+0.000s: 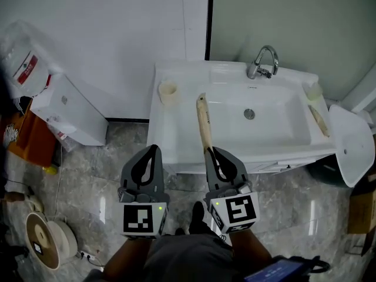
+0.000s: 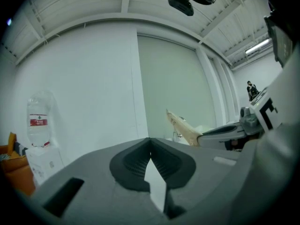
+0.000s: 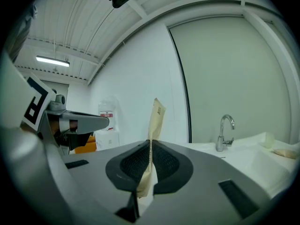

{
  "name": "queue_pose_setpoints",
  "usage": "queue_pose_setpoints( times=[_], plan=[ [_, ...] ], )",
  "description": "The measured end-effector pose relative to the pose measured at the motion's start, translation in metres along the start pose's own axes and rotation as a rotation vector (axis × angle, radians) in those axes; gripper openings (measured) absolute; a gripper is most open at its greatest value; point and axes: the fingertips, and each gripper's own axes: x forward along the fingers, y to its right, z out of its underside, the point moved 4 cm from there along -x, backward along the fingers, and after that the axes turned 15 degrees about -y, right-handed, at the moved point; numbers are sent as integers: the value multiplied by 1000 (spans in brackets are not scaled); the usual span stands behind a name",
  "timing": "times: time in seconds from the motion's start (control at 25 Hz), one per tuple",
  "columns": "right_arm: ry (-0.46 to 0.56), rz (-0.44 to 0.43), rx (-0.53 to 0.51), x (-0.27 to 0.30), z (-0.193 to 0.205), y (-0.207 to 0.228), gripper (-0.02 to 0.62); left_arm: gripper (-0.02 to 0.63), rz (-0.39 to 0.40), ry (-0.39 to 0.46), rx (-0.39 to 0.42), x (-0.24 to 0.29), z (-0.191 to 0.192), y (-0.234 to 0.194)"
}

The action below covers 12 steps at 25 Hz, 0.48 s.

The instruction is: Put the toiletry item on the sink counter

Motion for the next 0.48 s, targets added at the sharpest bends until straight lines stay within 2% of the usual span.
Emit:
queue_pose_setpoints(
  times=[0.16,0.32,0.48],
  plan=[
    [38,-17,-12,12,-21,13,19,14,-35,32,21,9,-19,-3],
    [75,-48,-16,21,-41,9,20,12,-72,50,6,9,-29,-15],
    [65,-58,-71,33,-48,8,20,12,-98,50,-5,12,-28,-28]
  ],
)
